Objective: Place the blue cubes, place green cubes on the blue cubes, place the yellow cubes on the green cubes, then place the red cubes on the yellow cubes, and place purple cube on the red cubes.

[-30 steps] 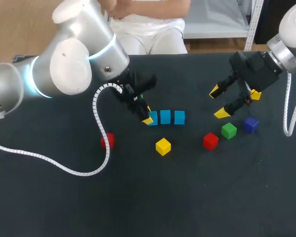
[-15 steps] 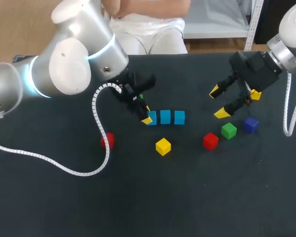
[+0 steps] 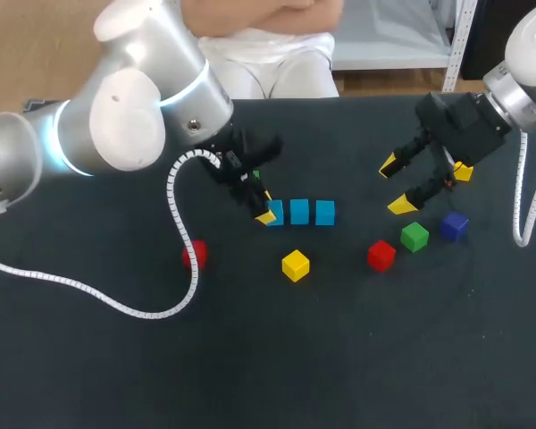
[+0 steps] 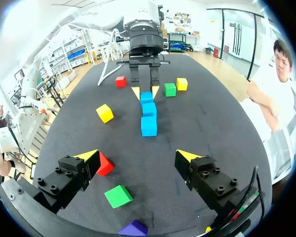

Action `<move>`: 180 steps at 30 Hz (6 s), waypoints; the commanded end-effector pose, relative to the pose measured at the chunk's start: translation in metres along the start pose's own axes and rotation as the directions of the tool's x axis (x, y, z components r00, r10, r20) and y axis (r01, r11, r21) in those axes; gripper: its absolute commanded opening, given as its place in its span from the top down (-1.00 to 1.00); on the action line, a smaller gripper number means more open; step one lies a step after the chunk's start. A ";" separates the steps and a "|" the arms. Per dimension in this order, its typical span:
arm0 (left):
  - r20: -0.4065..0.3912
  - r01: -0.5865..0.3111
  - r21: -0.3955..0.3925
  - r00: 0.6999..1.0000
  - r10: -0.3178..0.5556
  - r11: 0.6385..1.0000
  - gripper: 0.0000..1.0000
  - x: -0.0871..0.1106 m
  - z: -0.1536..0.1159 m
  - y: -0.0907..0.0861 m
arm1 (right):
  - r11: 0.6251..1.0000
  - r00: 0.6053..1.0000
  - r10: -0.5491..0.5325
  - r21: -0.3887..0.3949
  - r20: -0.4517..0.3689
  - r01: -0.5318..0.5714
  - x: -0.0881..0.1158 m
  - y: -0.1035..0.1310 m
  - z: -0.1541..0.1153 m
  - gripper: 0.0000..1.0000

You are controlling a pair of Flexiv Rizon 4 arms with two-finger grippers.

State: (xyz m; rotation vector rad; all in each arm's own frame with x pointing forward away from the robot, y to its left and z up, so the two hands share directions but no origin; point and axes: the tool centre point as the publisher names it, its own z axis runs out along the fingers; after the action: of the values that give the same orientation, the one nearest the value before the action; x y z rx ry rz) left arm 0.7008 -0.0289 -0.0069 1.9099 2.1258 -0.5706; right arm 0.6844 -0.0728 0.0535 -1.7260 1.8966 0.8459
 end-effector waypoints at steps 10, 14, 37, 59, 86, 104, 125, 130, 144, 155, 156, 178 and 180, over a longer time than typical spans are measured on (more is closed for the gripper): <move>0.001 -0.005 0.005 1.000 0.005 1.000 1.00 -0.001 0.001 0.006 | 1.000 1.000 -0.001 0.003 0.002 0.001 0.000 0.001 0.000 -1.00; 0.001 -0.004 0.006 1.000 0.004 1.000 1.00 -0.001 0.002 0.006 | 1.000 1.000 -0.001 0.003 0.002 0.001 0.000 0.001 0.000 -1.00; 0.010 -0.004 0.007 1.000 0.004 1.000 1.00 -0.001 0.003 0.008 | 1.000 1.000 -0.001 0.003 0.002 0.001 0.000 0.001 0.000 -1.00; 0.024 0.022 -0.009 0.999 -0.022 1.000 -1.00 -0.001 -0.005 0.007 | 1.000 1.000 -0.001 0.003 0.002 0.001 0.000 0.001 0.000 -1.00; 0.234 -0.048 -0.097 0.970 0.070 0.994 -1.00 0.021 -0.078 -0.040 | 1.000 1.000 -0.001 0.003 0.002 0.001 0.000 0.001 0.000 -1.00; 0.420 -0.098 -0.075 0.899 0.120 0.992 -1.00 0.036 -0.086 -0.043 | 1.000 1.000 -0.001 0.003 0.002 0.001 0.000 0.001 0.000 -1.00; 0.398 -0.106 -0.047 0.910 0.116 0.993 -1.00 0.027 -0.101 -0.029 | 1.000 1.000 -0.001 0.003 0.002 0.001 0.000 0.001 0.000 -1.00; 0.387 -0.138 -0.024 0.912 0.137 0.990 -1.00 0.015 -0.103 -0.020 | 1.000 1.000 -0.001 0.003 0.002 0.001 0.000 0.001 0.000 -1.00; 0.369 -0.144 0.014 0.920 0.129 0.989 -1.00 0.007 -0.099 -0.014 | 1.000 1.000 -0.001 0.003 0.002 0.001 0.000 0.001 0.000 -1.00; 0.364 -0.141 0.016 0.923 0.126 0.990 -1.00 0.007 -0.099 -0.015 | 1.000 1.000 -0.001 0.003 0.002 0.001 0.000 0.001 0.000 -1.00; 0.364 -0.141 0.016 0.923 0.126 0.990 -1.00 0.007 -0.099 -0.015 | 1.000 1.000 -0.001 0.003 0.002 0.001 0.000 0.001 0.000 -1.00; 0.364 -0.141 0.016 0.923 0.126 0.990 -1.00 0.007 -0.099 -0.015 | 1.000 1.000 -0.001 0.003 0.002 0.001 0.000 0.001 0.000 -1.00; 0.364 -0.141 0.016 0.923 0.126 0.990 -1.00 0.007 -0.099 -0.015 | 1.000 1.000 -0.008 0.000 -0.004 0.008 -0.001 0.002 0.000 -1.00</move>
State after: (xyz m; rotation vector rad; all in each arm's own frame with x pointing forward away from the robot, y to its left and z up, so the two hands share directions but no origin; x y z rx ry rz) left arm 0.6919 0.0190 0.0805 1.7813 1.7490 -0.8653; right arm 0.6841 -0.0728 0.0534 -1.7300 1.8939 0.8449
